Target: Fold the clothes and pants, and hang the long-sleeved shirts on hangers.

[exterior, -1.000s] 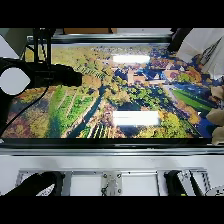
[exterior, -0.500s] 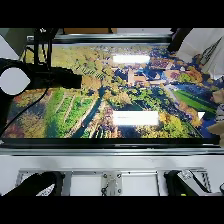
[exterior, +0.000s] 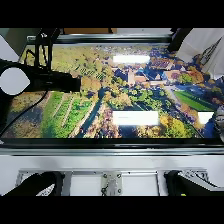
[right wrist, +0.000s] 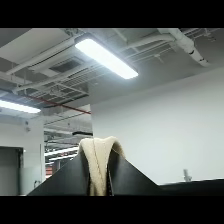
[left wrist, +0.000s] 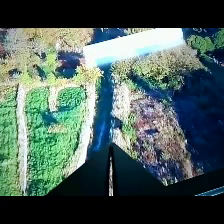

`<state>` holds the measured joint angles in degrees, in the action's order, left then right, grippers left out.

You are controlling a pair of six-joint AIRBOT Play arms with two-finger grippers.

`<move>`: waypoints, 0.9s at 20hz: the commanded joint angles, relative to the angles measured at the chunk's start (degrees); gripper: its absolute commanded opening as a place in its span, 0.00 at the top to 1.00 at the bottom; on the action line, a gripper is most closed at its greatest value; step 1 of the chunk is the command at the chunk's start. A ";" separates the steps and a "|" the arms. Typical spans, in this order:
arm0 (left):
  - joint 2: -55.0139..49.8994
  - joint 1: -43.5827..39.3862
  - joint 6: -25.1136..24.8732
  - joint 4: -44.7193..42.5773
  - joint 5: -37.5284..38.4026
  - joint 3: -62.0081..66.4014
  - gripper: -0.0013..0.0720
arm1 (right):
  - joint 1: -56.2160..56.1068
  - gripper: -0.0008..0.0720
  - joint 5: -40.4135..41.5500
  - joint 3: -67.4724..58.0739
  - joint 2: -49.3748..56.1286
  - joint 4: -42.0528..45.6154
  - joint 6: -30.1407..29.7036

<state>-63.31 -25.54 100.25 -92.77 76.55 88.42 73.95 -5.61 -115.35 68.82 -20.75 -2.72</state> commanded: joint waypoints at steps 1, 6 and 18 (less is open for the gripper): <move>-0.04 0.04 0.31 -0.02 0.37 0.02 0.96 | 0.48 0.96 -1.75 0.87 0.50 0.70 0.57; -0.04 0.04 0.28 -0.02 0.35 0.02 0.96 | 0.48 0.96 -2.99 7.04 -2.34 3.87 1.31; -0.02 0.04 0.24 -0.13 -0.68 0.02 0.96 | 0.48 0.91 -3.91 27.65 -15.04 3.82 2.73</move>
<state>-63.31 -25.54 100.62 -92.82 76.20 88.42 74.41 -8.51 -91.81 56.53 -16.73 -0.40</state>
